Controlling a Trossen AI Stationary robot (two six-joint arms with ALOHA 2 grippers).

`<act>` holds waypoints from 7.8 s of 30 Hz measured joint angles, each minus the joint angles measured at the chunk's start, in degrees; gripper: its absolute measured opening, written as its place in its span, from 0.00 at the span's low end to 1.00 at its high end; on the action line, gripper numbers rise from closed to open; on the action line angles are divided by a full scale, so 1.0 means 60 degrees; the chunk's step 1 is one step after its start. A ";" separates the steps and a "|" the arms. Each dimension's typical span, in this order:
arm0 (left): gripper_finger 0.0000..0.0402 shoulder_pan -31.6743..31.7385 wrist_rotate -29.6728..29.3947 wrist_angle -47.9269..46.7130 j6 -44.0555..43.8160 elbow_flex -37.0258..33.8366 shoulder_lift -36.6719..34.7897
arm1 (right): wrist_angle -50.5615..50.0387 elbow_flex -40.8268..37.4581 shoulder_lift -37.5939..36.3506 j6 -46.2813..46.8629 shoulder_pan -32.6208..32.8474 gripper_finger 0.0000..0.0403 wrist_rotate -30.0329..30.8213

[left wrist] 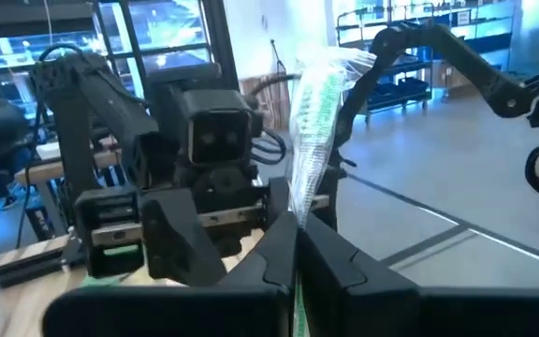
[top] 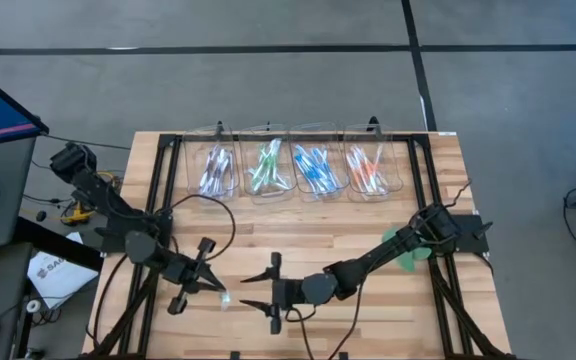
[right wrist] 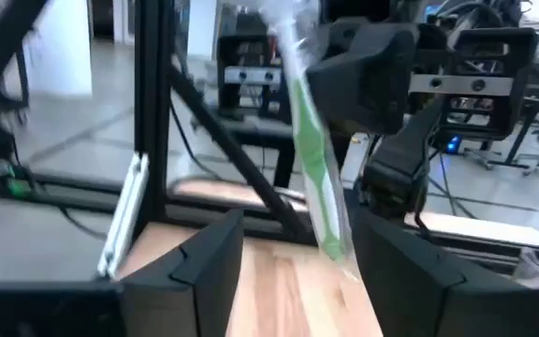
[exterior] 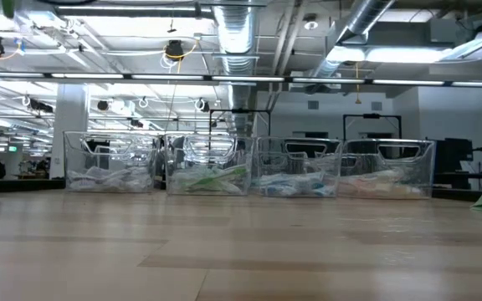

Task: Pick & Place Toothbrushes
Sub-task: Put the green toothbrush into the middle left transparent bin, then return to Home Position

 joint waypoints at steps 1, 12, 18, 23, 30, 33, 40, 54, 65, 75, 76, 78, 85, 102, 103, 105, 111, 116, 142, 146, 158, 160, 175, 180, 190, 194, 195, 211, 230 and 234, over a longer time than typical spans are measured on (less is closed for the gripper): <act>0.00 0.0017 -0.0002 0.0194 0.0013 -0.0129 0.0006 | -0.0113 0.0005 0.0004 -0.0105 -0.0014 0.48 0.0003; 0.00 0.0910 0.0050 0.1830 0.0019 -0.0782 -0.0001 | 0.0057 0.0008 0.0011 -0.0093 -0.0502 0.38 0.0007; 0.00 0.1338 0.0113 0.2344 -0.0049 -0.0925 0.0072 | 0.0175 0.0008 0.0011 -0.0020 -0.0675 0.40 0.0003; 0.00 0.1576 0.0470 0.2987 -0.0082 -0.0925 0.0598 | 0.0174 0.0008 0.0011 -0.0093 -0.0809 0.51 -0.0001; 0.00 0.2230 0.1347 0.3994 -0.0055 -0.0925 0.1264 | 0.0095 0.0008 0.0011 -0.0097 -0.1001 0.65 -0.0001; 0.00 0.2503 0.1653 0.4040 -0.0057 -0.0925 0.1350 | 0.0098 0.0008 0.0011 -0.0144 -0.1016 0.66 0.0003; 0.00 0.2872 0.2109 0.4168 -0.0082 -0.0925 0.1522 | 0.0117 0.0008 0.0011 -0.0698 -0.1015 0.66 -0.0001; 0.00 0.3369 0.2619 0.4163 -0.0027 -0.0925 0.1562 | 0.0178 0.0008 0.0011 -0.1197 -0.1319 0.37 -0.0070; 0.01 0.3544 0.2688 0.4109 -0.0366 -0.0914 0.1555 | -0.0702 0.0526 0.0011 -0.1596 -0.1426 0.08 -0.1028; 0.16 0.3511 0.2696 0.4036 -0.0572 -0.0914 0.1555 | -0.2475 0.1344 0.0004 -0.1949 -0.1196 0.08 -0.0989; 0.18 0.3511 0.2696 0.4030 -0.0732 -0.0914 0.1542 | -0.2571 0.1374 0.0004 -0.1949 -0.1147 0.08 -0.0935; 0.24 0.3511 0.2714 0.4037 -0.0949 -0.0914 0.1533 | -0.2734 0.1390 -0.0005 -0.1947 -0.1046 0.08 -0.0810; 0.44 0.3466 0.2647 0.4076 -0.1038 -0.0914 0.1529 | -0.3899 0.1389 -0.0062 -0.1413 -0.0713 0.08 0.0129; 0.56 0.3457 0.2601 0.2228 -0.0588 -0.1231 -0.0252 | -1.0036 0.1389 -0.2888 0.3161 -0.0994 0.08 0.2100; 0.56 0.3457 0.2476 0.2013 -0.0589 -0.1348 -0.0547 | -1.0240 0.1389 -0.3073 0.3385 -0.1275 0.08 0.1841; 0.56 0.3457 0.2228 0.1703 -0.0585 -0.1625 -0.1101 | -1.0515 0.1389 -0.3351 0.3572 -0.1946 0.08 0.0837; 0.57 0.3457 0.2111 0.1388 -0.0759 -0.2702 -0.2485 | -1.0440 0.1380 -0.3419 0.3619 -0.4850 0.08 -0.2334; 0.56 0.3475 0.1934 0.1362 -0.1094 -0.3306 -0.3146 | -1.0528 0.1327 -0.2875 0.4086 -0.6790 0.08 -0.3972; 0.57 0.3471 0.1938 0.0922 -0.1338 -0.3579 -0.3316 | -1.1404 0.3485 -0.0029 0.4089 -0.7675 0.50 -0.4785; 0.56 0.3471 0.1938 0.0925 -0.1346 -0.3581 -0.3316 | -1.1803 0.3731 -0.0318 0.4089 -0.7672 0.59 -0.4787; 0.56 0.3471 0.1938 0.0925 -0.1339 -0.3577 -0.3316 | -1.6734 0.4471 -0.1950 0.3586 -0.6844 0.45 -0.5567; 0.57 0.3471 0.1929 0.0925 -0.1335 -0.3577 -0.3316 | -1.7849 0.4471 -0.2223 0.3586 -0.6516 0.37 -0.5562; 0.54 0.3475 0.1009 0.0798 -0.1340 -0.3570 -0.3324 | -1.8699 0.2633 -0.4743 0.3287 -0.2327 0.01 -0.4175; 0.54 0.3474 0.1002 0.0642 -0.1331 -0.3570 -0.3334 | -1.6555 -0.0357 -0.7387 0.4408 -0.1115 0.01 -0.2260; 0.54 0.3475 0.0998 0.0495 -0.1313 -0.3570 -0.3334 | -0.7519 -0.8540 -1.3143 0.4136 -0.0243 0.00 -0.1211; 0.54 0.3475 0.0998 0.0451 -0.1309 -0.3570 -0.3334 | -0.4304 -1.0999 -1.3970 0.3253 -0.0374 0.00 -0.1250; 0.54 0.3475 0.0998 0.0451 -0.1309 -0.3570 -0.3334 | -0.3714 -1.1480 -1.4057 0.3185 -0.0419 0.00 -0.1247; 0.54 0.3486 0.0937 0.0407 -0.1312 -0.3570 -0.3334 | -0.1099 -1.3481 -1.4145 0.1882 -0.0625 0.00 -0.2037; 0.54 0.3912 0.0781 0.0420 -0.1409 -0.3570 -0.3334 | -0.1679 -1.3488 -1.4524 0.0632 -0.2910 0.00 -0.4765; 0.54 0.3912 0.0783 0.0422 -0.1415 -0.3570 -0.3334 | -0.1586 -1.3488 -1.4710 0.0588 -0.3156 0.00 -0.4765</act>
